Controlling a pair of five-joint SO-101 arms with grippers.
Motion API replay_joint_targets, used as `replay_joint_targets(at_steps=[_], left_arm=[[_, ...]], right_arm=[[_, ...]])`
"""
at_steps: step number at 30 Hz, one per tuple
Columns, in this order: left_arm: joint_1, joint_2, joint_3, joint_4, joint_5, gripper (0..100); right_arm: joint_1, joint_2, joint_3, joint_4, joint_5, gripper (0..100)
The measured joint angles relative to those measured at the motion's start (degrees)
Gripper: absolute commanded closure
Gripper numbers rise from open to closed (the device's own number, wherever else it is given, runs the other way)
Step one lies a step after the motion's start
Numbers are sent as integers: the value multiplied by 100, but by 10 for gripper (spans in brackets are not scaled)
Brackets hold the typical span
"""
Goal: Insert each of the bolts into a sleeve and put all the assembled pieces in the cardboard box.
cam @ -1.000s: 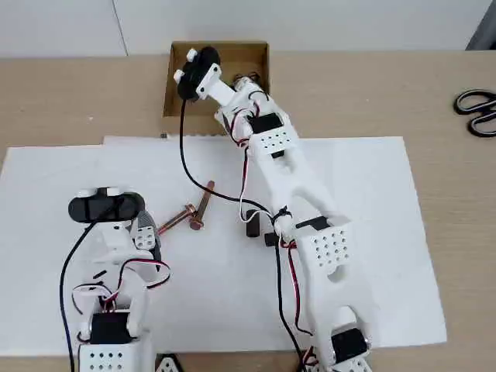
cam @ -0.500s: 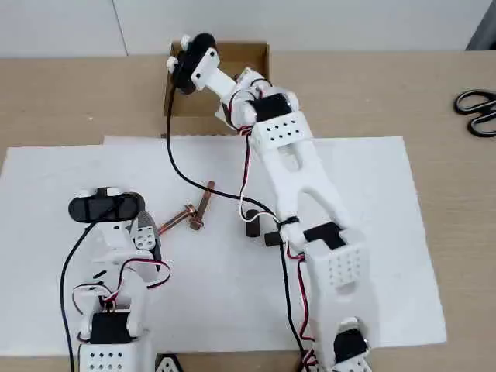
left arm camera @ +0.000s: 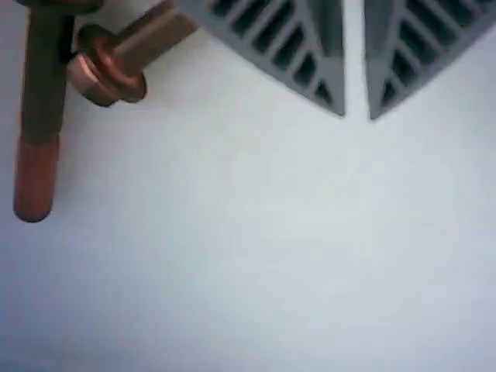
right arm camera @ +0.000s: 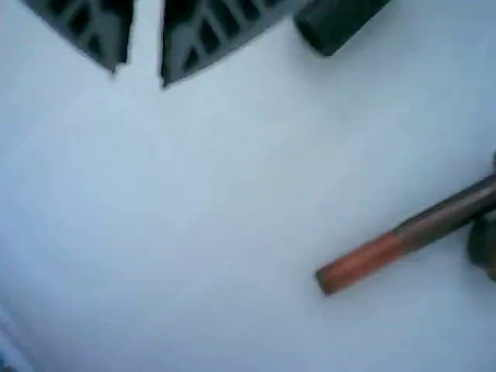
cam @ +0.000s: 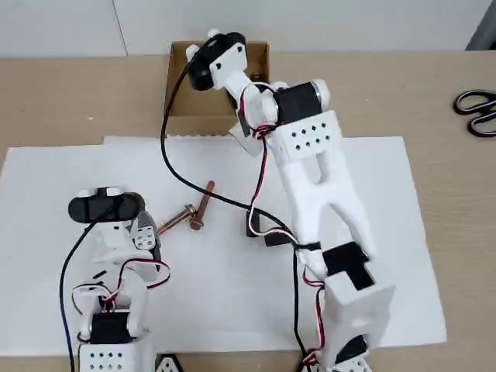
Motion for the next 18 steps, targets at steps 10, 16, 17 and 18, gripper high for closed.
replay_joint_targets(at_steps=[10, 16, 17, 18], left_arm=[[0, 0, 0, 0, 0, 994], [-149, 0, 0, 0, 0, 994], [-202, 0, 0, 0, 0, 994], [-255, 0, 0, 0, 0, 994]], right_arm=[[-70, -1160, 879, 264, -1222, 962], [-668, -2576, 2655, 264, -2136, 959], [-774, -2708, 2910, 264, -2295, 958], [-862, -2778, 3156, 264, -2470, 958]])
